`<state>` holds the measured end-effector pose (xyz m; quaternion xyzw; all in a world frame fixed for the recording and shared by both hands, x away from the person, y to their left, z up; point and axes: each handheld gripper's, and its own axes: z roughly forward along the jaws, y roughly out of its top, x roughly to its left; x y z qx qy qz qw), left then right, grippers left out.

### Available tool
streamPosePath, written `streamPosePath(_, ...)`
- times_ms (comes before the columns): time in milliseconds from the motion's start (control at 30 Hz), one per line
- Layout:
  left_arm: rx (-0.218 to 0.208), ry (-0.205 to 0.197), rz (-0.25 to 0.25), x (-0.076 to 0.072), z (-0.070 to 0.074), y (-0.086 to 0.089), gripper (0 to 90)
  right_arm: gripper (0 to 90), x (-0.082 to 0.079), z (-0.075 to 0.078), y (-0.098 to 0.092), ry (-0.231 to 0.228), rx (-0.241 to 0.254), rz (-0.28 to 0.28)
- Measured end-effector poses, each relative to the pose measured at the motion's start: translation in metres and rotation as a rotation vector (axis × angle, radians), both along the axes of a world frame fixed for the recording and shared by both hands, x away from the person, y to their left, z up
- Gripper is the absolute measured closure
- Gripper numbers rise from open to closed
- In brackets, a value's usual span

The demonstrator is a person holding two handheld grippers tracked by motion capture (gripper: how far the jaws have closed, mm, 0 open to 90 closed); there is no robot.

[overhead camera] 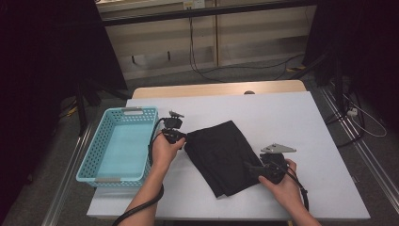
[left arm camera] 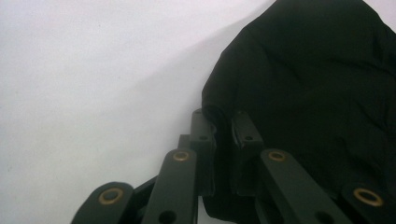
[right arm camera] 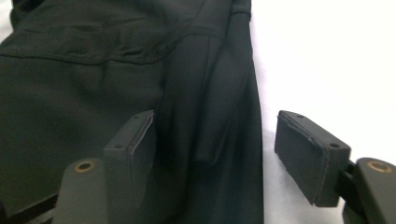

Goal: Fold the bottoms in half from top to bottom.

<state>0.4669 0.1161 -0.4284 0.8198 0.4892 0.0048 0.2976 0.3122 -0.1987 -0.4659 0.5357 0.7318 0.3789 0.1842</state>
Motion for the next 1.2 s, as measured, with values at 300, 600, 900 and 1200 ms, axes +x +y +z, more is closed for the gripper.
streamPosePath(300,0.036,0.013,-0.004,0.001,0.006,-0.003,81.1,44.7,-0.004,-0.001,0.010,-0.011,0.007,0.012)
streamPosePath(600,0.072,0.047,0.017,0.006,0.006,-0.006,77.4,73.3,-0.001,-0.001,0.019,-0.005,0.048,0.034)
streamPosePath(900,0.110,0.020,0.071,0.008,0.000,0.001,32.6,77.9,-0.001,0.000,0.021,-0.003,0.059,0.033)
streamPosePath(1200,0.172,0.013,0.058,0.003,-0.005,-0.013,33.1,78.4,-0.003,0.000,0.021,-0.010,0.058,0.036)
